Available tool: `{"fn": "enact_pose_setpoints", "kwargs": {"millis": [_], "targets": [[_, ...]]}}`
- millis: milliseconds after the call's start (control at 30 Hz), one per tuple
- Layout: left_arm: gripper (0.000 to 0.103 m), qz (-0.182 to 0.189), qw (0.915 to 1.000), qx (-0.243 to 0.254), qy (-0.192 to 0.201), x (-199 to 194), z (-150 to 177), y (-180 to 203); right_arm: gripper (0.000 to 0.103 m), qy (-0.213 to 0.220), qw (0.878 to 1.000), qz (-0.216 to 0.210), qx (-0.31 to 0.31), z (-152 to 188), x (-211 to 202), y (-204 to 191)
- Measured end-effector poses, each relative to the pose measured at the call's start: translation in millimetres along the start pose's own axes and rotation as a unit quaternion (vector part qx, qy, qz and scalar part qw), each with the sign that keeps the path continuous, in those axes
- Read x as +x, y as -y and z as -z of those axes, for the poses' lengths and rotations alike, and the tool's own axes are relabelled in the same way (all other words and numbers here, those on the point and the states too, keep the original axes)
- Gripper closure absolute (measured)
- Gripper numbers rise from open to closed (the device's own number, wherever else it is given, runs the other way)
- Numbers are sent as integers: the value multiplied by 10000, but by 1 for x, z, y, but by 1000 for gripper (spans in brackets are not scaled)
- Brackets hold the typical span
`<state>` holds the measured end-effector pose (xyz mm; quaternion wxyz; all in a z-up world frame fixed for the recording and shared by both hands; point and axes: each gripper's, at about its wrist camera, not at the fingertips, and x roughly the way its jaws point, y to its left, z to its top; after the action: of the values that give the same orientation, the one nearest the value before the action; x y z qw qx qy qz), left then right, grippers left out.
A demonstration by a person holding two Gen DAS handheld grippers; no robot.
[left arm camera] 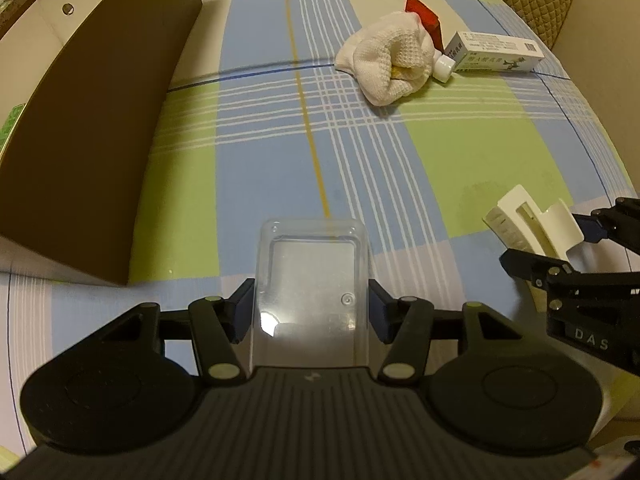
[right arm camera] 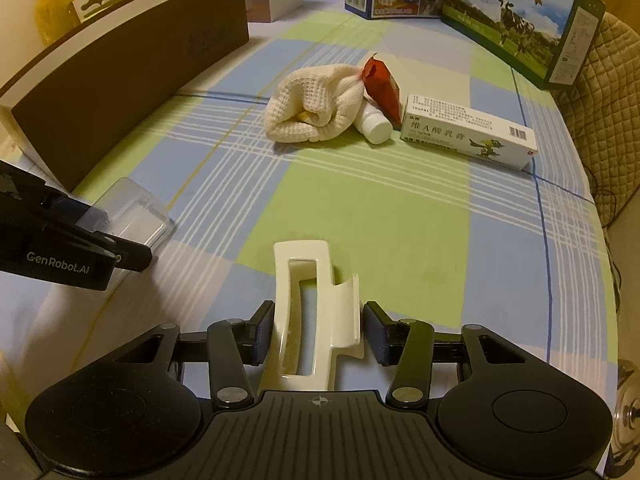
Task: Organize objects
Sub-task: 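Lift and carry the clear tray and white clip over the open box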
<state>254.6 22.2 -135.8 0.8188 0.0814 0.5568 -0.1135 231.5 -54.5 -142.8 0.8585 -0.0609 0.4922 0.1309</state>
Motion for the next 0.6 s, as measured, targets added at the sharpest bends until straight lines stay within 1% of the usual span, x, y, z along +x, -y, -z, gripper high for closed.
{"fn": "enact_pose_setpoints", "kwargs": {"millis": [167,300,433,600], "targets": [[51,107,9999,-8,-20,-4,5,-1,64,-8,9999,-123,118,3,-5,0],[51,230,9997,3,-16,-9,11,-3,64,0,9990,-244,364,4,-11,2],[51,305,9995,11,69,-19,14,-7,64,92,9987,-240,445,1,-21,1],[51,420,9987,8,287,-35,11,-11,64,234,9979,-312,517,-9,-34,-1]]}}
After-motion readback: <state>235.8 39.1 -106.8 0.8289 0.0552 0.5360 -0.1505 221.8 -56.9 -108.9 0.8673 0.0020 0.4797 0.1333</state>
